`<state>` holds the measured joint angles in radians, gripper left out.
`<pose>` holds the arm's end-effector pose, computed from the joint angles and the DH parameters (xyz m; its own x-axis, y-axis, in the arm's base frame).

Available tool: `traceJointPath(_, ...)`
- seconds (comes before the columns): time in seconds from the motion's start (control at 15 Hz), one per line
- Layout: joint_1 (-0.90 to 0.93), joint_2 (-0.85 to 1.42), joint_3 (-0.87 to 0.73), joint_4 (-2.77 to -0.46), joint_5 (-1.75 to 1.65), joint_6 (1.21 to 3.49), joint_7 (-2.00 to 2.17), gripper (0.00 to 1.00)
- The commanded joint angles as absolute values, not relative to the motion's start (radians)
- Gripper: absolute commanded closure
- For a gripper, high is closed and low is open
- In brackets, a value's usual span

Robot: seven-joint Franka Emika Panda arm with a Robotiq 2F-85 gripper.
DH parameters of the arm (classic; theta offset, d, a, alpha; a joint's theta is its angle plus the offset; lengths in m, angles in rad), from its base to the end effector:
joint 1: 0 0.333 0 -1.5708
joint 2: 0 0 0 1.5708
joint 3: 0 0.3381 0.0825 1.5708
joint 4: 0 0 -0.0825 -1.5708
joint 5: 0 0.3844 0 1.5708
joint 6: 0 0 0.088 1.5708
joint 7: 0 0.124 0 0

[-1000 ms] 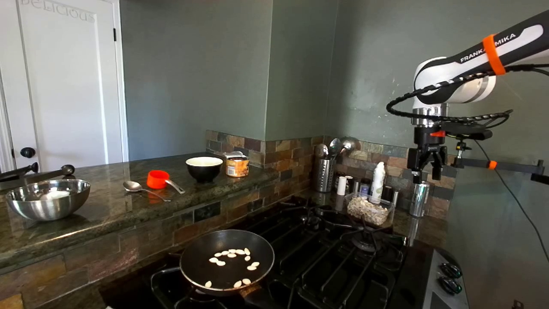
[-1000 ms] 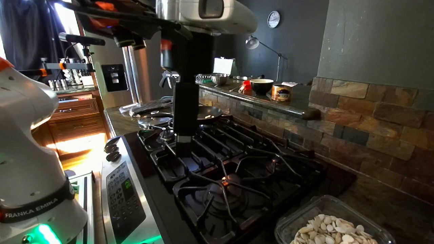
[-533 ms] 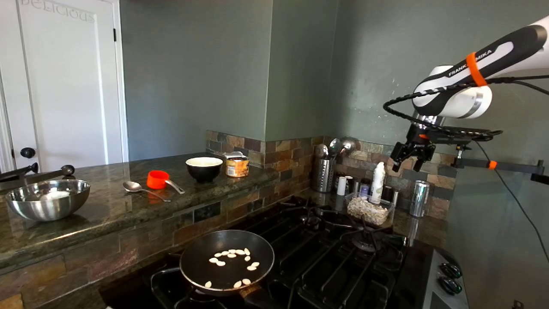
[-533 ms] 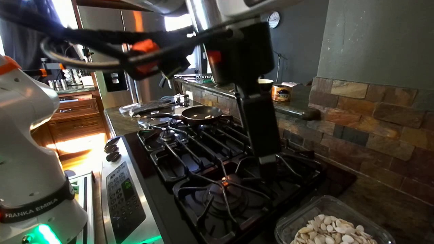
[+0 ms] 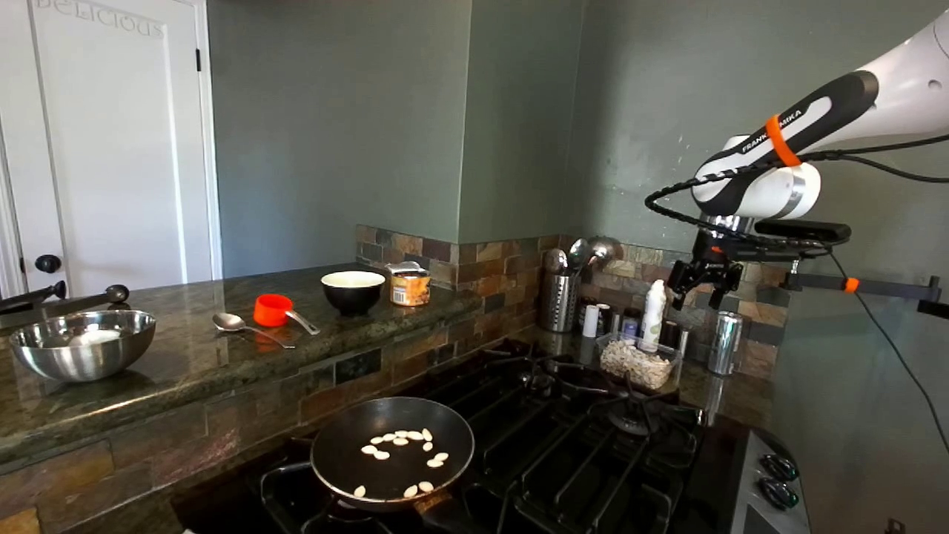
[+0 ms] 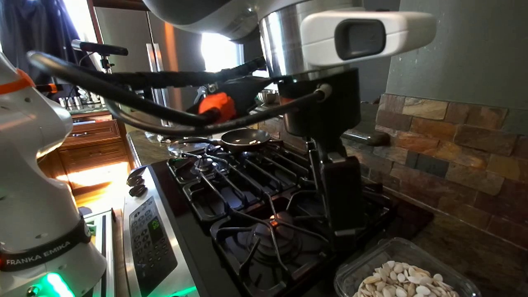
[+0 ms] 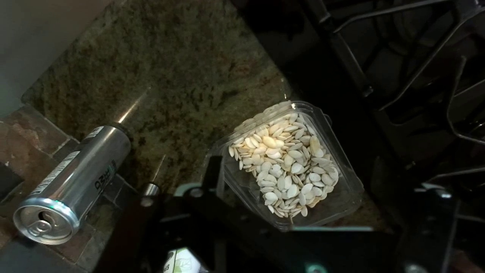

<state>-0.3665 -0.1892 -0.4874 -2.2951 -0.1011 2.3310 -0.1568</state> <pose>0.3259 -0.3875 0.4428 0.7893 -0.5797 0.2023 -0.5966 -0.8020 0.0297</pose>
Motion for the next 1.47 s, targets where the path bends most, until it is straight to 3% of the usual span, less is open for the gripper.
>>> traceJointPath(0.0,-0.400,-0.099,-0.466,-2.247,-0.111,2.317,-0.073,0.00)
traceJointPath(0.73,-0.420,0.235,-0.430,-2.034,0.079,2.385,-0.054,0.00)
traceJointPath(1.4,-0.470,0.407,-0.358,-1.889,0.144,2.400,-0.042,0.00)
